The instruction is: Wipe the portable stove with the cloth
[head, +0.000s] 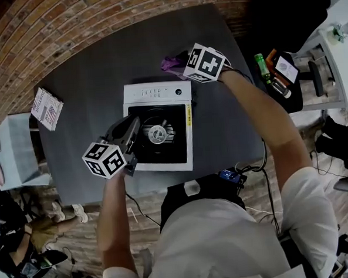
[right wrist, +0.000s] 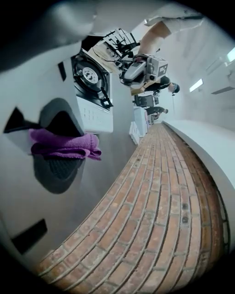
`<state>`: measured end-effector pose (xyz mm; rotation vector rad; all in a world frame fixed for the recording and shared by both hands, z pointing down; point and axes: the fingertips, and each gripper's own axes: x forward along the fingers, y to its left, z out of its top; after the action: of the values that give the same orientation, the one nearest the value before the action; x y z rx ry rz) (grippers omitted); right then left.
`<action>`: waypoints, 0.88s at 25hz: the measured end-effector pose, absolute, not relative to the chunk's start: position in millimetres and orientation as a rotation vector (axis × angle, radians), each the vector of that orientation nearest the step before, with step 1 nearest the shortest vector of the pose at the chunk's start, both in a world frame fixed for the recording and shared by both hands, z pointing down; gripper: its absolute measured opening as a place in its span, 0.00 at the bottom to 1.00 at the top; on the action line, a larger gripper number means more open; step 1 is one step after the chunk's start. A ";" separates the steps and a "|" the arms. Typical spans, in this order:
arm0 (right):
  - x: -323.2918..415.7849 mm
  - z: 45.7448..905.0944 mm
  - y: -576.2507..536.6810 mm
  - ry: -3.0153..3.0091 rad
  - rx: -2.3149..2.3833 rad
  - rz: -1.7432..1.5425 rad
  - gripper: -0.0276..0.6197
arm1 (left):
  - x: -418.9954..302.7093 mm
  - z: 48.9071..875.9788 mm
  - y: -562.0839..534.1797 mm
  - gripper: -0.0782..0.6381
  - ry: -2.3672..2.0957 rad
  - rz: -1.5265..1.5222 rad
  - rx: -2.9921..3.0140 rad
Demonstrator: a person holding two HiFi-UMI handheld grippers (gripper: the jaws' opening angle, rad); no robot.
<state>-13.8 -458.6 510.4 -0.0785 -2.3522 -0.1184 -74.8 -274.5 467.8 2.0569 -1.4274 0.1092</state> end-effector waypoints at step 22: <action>-175.8 572.5 -403.3 -2.372 -0.603 -0.116 0.18 | -101.2 480.8 -260.0 0.17 -1.482 0.119 1.965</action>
<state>-175.8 -403.3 572.5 -0.6027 -2.3722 -0.1156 -101.2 -260.0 480.8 1.9650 -1.4822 0.1195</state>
